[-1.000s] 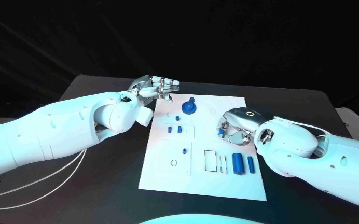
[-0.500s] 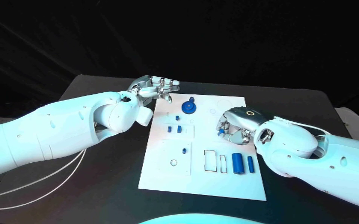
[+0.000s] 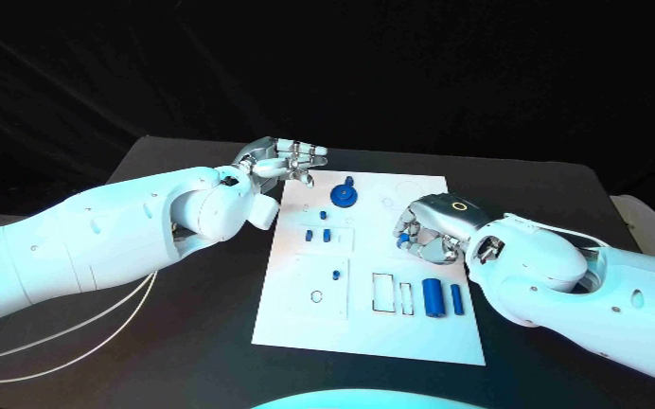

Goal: Assemble the parts on the task board

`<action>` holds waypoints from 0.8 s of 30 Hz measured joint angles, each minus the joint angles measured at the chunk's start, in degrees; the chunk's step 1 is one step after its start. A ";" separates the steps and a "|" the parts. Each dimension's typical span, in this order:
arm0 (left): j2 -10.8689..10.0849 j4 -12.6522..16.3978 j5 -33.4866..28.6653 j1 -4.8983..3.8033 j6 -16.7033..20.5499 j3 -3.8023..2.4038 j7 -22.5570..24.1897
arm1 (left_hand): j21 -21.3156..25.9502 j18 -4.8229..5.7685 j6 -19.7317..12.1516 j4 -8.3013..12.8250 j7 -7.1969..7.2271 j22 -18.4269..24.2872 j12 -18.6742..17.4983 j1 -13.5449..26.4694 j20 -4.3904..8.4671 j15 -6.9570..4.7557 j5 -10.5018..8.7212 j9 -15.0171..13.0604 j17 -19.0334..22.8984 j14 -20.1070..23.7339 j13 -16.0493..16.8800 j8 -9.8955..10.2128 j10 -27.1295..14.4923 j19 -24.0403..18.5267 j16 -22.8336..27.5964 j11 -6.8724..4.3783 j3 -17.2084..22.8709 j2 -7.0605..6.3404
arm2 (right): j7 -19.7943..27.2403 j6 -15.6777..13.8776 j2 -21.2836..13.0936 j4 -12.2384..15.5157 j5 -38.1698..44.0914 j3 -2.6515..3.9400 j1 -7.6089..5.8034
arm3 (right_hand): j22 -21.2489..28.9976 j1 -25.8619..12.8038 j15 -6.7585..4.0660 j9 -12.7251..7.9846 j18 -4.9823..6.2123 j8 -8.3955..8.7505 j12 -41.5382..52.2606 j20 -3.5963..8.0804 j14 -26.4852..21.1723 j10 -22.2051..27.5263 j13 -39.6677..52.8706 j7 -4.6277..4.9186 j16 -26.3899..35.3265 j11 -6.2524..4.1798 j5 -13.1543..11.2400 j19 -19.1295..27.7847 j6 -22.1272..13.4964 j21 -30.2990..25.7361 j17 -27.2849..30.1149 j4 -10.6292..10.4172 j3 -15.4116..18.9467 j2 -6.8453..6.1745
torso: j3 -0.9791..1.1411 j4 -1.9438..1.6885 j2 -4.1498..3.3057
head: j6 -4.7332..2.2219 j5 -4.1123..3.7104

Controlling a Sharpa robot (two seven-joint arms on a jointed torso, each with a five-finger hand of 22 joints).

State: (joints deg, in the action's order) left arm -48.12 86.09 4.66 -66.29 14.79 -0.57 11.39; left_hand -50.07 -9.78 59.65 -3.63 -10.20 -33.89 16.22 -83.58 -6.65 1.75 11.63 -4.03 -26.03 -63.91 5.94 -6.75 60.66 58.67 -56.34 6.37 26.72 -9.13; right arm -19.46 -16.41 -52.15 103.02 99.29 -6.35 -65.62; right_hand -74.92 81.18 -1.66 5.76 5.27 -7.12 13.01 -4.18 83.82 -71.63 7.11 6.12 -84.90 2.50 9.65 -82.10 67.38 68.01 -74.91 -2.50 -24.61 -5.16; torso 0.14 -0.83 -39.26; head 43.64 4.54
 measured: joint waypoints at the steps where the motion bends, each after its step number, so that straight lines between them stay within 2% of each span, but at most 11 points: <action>1: 0.03 -0.01 0.00 0.00 0.00 0.00 -0.02 | 0.00 0.00 0.00 0.00 0.00 0.00 0.00 0.00 0.00 0.00 0.00 0.00 0.00 0.00 0.00 0.00 0.00 0.00 0.00 0.00 0.00 0.00 | 0.02 -0.27 -0.21 0.55 -0.06 0.03 -0.23 | 0.00 0.00 0.00 0.00 0.01 0.00 0.00 0.00 0.00 0.00 -0.01 0.00 0.00 0.00 -0.03 0.00 0.00 0.00 0.00 0.00 0.00 0.00 | 0.00 0.01 0.01 | 0.00 -0.03; 9: 0.24 -0.13 0.01 0.00 -0.05 0.00 -0.11 | 0.00 0.01 0.00 0.17 0.00 0.00 0.00 0.00 0.00 0.00 0.00 0.00 0.06 0.00 0.00 0.00 0.00 0.00 0.00 0.00 -0.17 0.00 | 0.24 -1.79 -1.80 4.37 -0.61 0.42 -1.38 | 0.00 0.00 0.00 0.00 0.00 0.00 -0.27 0.00 0.00 -0.09 -0.01 -0.01 0.00 0.11 -0.04 0.00 0.00 0.00 0.00 0.00 0.01 0.00 | 0.00 0.01 0.05 | -0.06 -0.07; 14: 0.42 -0.27 0.02 0.00 -0.08 0.00 -0.15 | 0.00 0.01 0.00 0.17 0.00 -0.01 0.00 0.00 0.00 0.00 0.00 0.00 0.06 0.00 0.00 0.00 0.00 0.00 0.00 0.00 -0.17 0.00 | 0.48 -2.73 -1.93 7.48 -1.42 0.65 -2.03 | 0.01 0.06 0.00 0.00 0.00 0.00 -0.39 0.00 0.00 -0.11 -0.01 -0.01 0.00 0.14 -0.15 0.00 0.01 0.00 0.00 0.00 0.02 -0.08 | -0.01 -0.01 0.05 | -0.10 0.19; 19: 0.67 -0.36 0.03 0.00 -0.13 0.00 -0.20 | 0.00 0.01 -0.12 0.17 -0.12 -0.01 0.00 0.00 0.00 0.00 0.00 0.00 0.06 0.00 0.00 0.00 0.00 0.00 0.00 0.00 -0.17 0.00 | 0.72 -3.26 0.52 8.68 -2.43 0.51 -1.84 | 0.01 -0.50 0.00 0.00 0.00 0.00 -0.68 0.00 0.00 -0.19 0.01 -0.48 0.00 0.23 0.46 0.00 0.47 0.00 0.00 0.00 0.02 -0.63 | -0.01 -0.01 0.02 | -0.15 0.68; 24: 0.91 -0.55 0.04 0.00 -0.16 0.01 -0.22 | 0.00 0.00 -0.22 0.17 -0.21 -0.01 0.00 0.00 0.00 0.00 0.00 0.00 0.06 0.00 0.00 0.00 0.00 0.00 0.00 0.00 -0.16 0.00 | 1.25 -3.59 4.28 8.81 -3.24 0.04 -0.61 | 0.01 -0.73 0.00 0.00 0.00 0.00 -0.68 0.00 0.00 -0.20 0.01 -0.53 0.00 0.24 0.46 0.00 0.53 0.00 0.01 0.00 0.03 -0.83 | -0.01 -0.03 -0.01 | 0.20 1.10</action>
State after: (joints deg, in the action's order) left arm -47.22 85.53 4.70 -66.28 14.63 -0.56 11.17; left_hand -50.07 -9.77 59.44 -3.47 -10.41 -33.90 16.22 -83.58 -6.65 1.75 11.63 -4.03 -25.97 -63.91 5.94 -6.75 60.66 58.67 -56.34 6.37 26.55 -9.13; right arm -18.22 -20.00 -47.88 111.82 96.05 -6.31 -66.23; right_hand -74.90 80.46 -1.65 5.76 5.27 -7.12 12.32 -4.19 83.82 -71.83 7.13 5.59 -84.90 2.74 10.11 -82.09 67.91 68.00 -74.90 -2.51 -24.58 -5.99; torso 0.14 -0.86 -39.27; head 43.84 5.65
